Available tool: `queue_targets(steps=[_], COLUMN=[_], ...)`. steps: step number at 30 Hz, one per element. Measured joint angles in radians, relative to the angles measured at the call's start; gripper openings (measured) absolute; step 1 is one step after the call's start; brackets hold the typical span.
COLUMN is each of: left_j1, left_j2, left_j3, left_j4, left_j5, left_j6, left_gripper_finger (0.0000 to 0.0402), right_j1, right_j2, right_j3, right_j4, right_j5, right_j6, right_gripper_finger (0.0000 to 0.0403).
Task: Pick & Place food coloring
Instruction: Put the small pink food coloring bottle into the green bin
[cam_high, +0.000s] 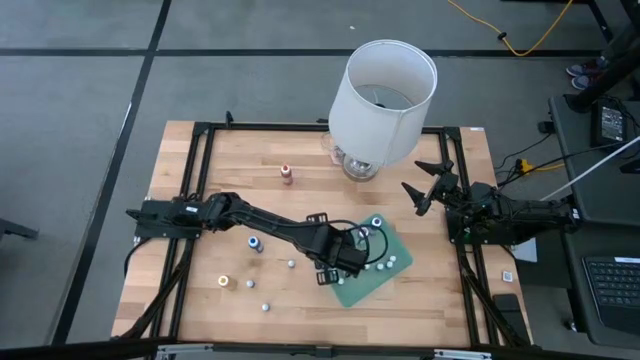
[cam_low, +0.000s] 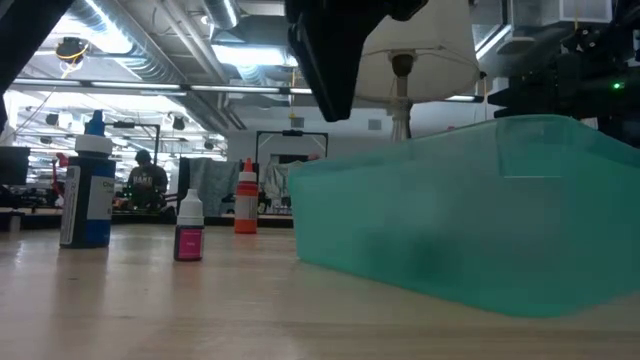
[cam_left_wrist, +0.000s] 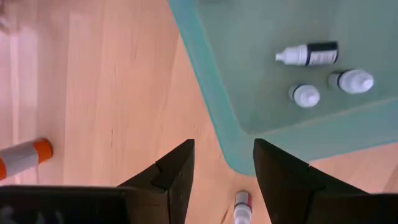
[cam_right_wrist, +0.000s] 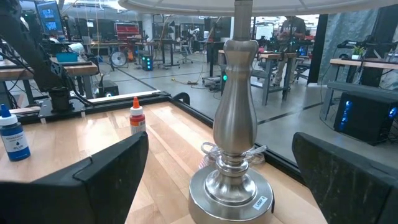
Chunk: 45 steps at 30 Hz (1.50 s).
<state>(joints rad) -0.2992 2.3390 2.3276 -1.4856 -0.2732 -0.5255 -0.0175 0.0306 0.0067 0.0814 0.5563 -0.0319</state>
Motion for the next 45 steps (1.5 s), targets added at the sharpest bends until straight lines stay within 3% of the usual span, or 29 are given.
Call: queue_targets(steps=[9, 12, 18, 24, 30, 36, 45], left_j1=[-0.042, -0.042, -0.039, -0.039, -0.032, -0.009, -0.007], left_j2=[-0.059, -0.070, -0.143, -0.317, -0.434, -0.463, -0.461], left_j3=[0.000, -0.007, -0.194, -0.497, -0.723, -0.829, -0.850], left_j4=[0.114, 0.129, 0.163, 0.319, 0.392, 0.402, 0.451], left_j5=[-0.203, -0.213, -0.202, -0.120, -0.014, 0.056, 0.105], left_j6=[0.125, 0.160, 0.179, 0.128, -0.036, -0.206, -0.332], left_gripper_finger=[0.0159, 0.0156, 0.0155, 0.0155, 0.0156, 0.0151, 0.0150], right_j1=[0.000, 0.000, 0.000, 0.000, 0.000, 0.000, 0.000], right_j2=[0.000, 0.000, 0.000, 0.000, 0.000, 0.000, 0.000], right_j3=[0.000, 0.000, 0.000, 0.000, 0.000, 0.000, 0.000], right_j4=[0.000, 0.000, 0.000, 0.000, 0.000, 0.000, 0.000], right_j5=[0.000, 0.000, 0.000, 0.000, 0.000, 0.000, 0.000], right_j6=[0.000, 0.000, 0.000, 0.000, 0.000, 0.000, 0.000], right_gripper_finger=[0.0397, 0.0397, 0.0397, 0.0397, 0.0397, 0.0397, 0.0397])
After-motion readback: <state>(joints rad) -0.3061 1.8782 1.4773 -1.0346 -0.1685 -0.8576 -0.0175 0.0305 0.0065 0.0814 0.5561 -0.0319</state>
